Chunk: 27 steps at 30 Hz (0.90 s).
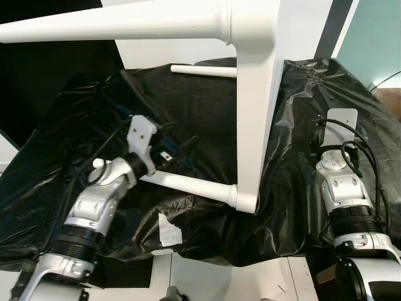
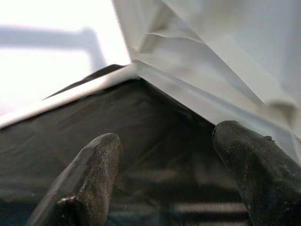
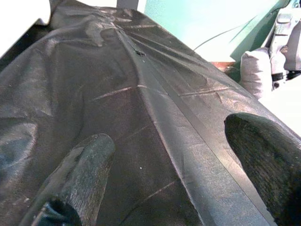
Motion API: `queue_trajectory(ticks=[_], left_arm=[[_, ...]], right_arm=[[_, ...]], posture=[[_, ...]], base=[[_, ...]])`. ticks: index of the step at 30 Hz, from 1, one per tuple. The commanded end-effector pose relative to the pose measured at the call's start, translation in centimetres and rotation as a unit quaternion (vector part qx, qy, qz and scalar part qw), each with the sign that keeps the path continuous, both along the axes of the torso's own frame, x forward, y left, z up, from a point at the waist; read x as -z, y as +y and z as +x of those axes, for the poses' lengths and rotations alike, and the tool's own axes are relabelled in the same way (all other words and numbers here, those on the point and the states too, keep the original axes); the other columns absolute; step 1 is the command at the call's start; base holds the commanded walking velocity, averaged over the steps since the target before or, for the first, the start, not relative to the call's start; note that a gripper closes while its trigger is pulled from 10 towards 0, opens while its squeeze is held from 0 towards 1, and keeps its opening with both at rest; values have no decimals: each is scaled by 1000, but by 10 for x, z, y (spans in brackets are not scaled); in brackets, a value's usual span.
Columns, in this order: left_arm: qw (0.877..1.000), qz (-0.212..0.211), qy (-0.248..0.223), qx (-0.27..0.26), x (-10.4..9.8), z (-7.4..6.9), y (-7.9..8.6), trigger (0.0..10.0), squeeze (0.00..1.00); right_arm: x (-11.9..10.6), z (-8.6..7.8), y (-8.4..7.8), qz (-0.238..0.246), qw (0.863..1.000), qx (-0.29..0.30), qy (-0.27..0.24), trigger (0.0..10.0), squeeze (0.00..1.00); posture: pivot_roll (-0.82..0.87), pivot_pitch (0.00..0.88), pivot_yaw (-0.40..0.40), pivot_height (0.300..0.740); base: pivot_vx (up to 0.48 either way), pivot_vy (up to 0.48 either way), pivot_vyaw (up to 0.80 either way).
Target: Building children table
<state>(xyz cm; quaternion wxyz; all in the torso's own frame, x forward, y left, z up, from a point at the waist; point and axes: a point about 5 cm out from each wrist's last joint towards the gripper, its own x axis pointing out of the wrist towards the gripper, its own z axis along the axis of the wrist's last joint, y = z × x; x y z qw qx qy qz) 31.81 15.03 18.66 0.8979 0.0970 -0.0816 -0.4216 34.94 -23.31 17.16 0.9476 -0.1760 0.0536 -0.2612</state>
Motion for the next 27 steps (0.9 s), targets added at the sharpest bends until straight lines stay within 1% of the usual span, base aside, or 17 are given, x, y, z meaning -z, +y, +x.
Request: queue_trajectory(ticks=[1, 2, 3, 4, 5, 6, 7, 8, 9, 10, 11, 13, 14, 18, 20, 25, 27], left_arm=[[998, 51, -30, -21, 7, -1, 8, 10000, 0], [994, 58, -74, -47, 4, 0, 13, 10000, 0], [994, 58, -74, -47, 4, 0, 13, 10000, 0], [991, 59, -104, -63, 2, 0, 16, 10000, 0], [989, 63, -111, -80, 3, 2, 19, 10000, 0], [989, 63, -111, -80, 3, 2, 19, 10000, 0], [987, 66, -107, -100, 6, 5, 24, 10000, 0], [987, 66, -107, -100, 6, 5, 24, 10000, 0], [985, 64, -101, -125, 8, 8, 30, 10000, 0], [985, 64, -101, -125, 8, 8, 30, 10000, 0], [983, 63, -102, -142, 9, 9, 35, 10000, 0], [978, 60, -116, -161, 8, 7, 44, 10000, 0], [978, 60, -116, -161, 8, 7, 44, 10000, 0], [974, 68, -139, -168, 7, 5, 54, 10000, 0], [973, 70, -141, -170, 8, 4, 55, 10000, 0], [978, 66, -112, -164, 19, 5, 54, 10000, 0], [989, 35, 3, -142, 41, 5, 49, 10000, 0]], right_arm=[[2, 1, 2, 2, 1000, -6, 4, 10000, 0], [2, 1, 3, 2, 1000, -7, 4, 10000, 0], [2, 1, 3, 2, 1000, -7, 4, 10000, 0], [2, 2, 3, 2, 1000, -8, 4, 10000, 0], [2, 2, 3, 2, 1000, -8, 4, 10000, 0], [2, 2, 3, 2, 1000, -8, 4, 10000, 0], [2, 2, 3, 2, 1000, -9, 4, 10000, 0], [2, 2, 3, 2, 1000, -9, 4, 10000, 0], [3, 1, 4, 1, 1000, -10, 5, 10000, 0], [3, 1, 4, 1, 1000, -10, 5, 10000, 0], [3, 1, 4, 0, 1000, -11, 5, 10000, 0], [5, -1, 4, -3, 1000, -13, 6, 10000, 0], [5, -1, 4, -3, 1000, -13, 6, 10000, 0], [7, -2, 4, -5, 1000, -15, 9, 10000, 0], [7, -2, 4, -6, 1000, -15, 10, 10000, 0], [9, -1, 7, 3, 1000, -23, 13, 10000, 0], [13, -3, 12, 20, 999, -36, 14, 10000, 0]], posture=[[-39, 30, 35, 740], [-37, 31, 34, 740], [-37, 31, 34, 740], [-37, 32, 33, 740], [-36, 34, 32, 740], [-36, 34, 32, 740], [-37, 34, 32, 740], [-37, 34, 32, 740], [-39, 37, 33, 740], [-39, 37, 33, 740], [-40, 38, 33, 740], [-42, 41, 28, 740], [-42, 41, 28, 740], [-37, 44, 24, 740], [-37, 44, 24, 740], [-31, 41, 21, 740], [-32, 41, 23, 740]], base=[[0, 0, 0], [0, 0, 0], [0, 0, 0], [0, 0, 0], [0, 0, 0], [0, 0, 0], [0, 0, 0], [0, 0, 0], [0, 0, 0], [0, 0, 0], [0, 0, 0], [0, 0, 0], [0, 0, 0], [0, 0, 0], [0, 0, 0], [0, 0, 0], [0, 0, 0]])
